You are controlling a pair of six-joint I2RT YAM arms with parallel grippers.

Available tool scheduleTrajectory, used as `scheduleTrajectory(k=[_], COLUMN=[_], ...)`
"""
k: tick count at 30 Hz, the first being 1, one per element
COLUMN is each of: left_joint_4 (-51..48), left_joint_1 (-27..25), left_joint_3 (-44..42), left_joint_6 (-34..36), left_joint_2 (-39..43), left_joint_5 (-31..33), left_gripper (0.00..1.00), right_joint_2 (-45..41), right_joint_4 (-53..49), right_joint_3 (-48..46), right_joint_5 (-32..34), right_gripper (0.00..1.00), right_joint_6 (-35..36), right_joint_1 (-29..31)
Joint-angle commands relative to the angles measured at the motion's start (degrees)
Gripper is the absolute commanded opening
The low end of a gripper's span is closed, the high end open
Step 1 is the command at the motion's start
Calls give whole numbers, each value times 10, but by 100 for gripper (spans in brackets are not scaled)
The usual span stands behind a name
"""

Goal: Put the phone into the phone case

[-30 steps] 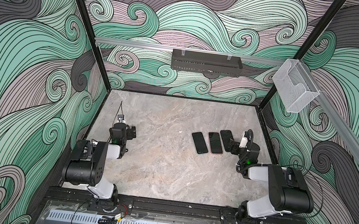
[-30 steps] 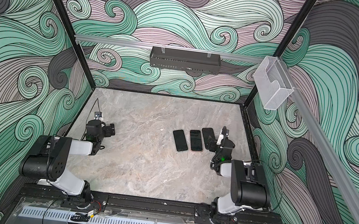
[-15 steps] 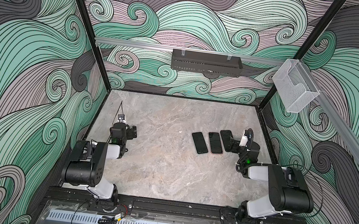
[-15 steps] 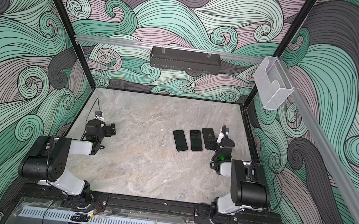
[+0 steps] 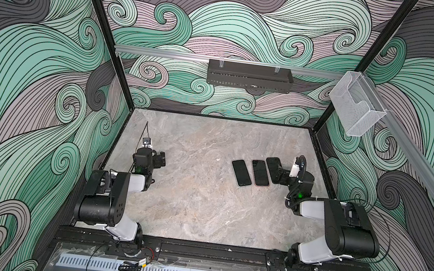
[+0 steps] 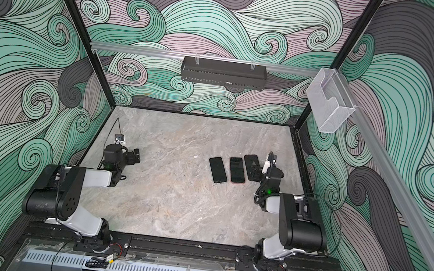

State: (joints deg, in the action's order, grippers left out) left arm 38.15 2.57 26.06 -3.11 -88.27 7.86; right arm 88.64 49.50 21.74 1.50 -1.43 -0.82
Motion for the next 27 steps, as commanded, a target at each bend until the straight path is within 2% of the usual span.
scheduleTrajectory(k=[1,4,5,6,7,8,10,12,13,27], left_joint_4=[-3,12,7,-8,0,21,20,0,-11,-7], left_joint_1=[8,10,10,9,9,4,4,4,3,4], left_joint_3=[10,0,6,12,3,-8,-7,10,14,13], left_joint_6=[27,38,20,-14,-19,-31,-30,3,4,4], left_joint_2=[10,12,10,9,16,14,16,7,8,8], left_joint_5=[-82,-111,-74,2,13,59,58,-6,-13,-14], left_gripper=[99,99,99,98,99,99,99,98,99,99], right_joint_2=[-8,-8,-7,-8,-8,-8,-8,-8,-8,-6], right_joint_4=[2,2,2,2,2,2,2,2,2,-9], right_joint_3=[6,6,6,6,6,6,6,6,5,12], right_joint_5=[7,8,9,8,10,10,9,9,10,18], right_gripper=[99,100,100,100,100,99,100,100,100,100], right_joint_6=[12,12,12,12,13,12,13,13,12,22], right_joint_1=[4,5,5,5,5,5,5,5,5,14])
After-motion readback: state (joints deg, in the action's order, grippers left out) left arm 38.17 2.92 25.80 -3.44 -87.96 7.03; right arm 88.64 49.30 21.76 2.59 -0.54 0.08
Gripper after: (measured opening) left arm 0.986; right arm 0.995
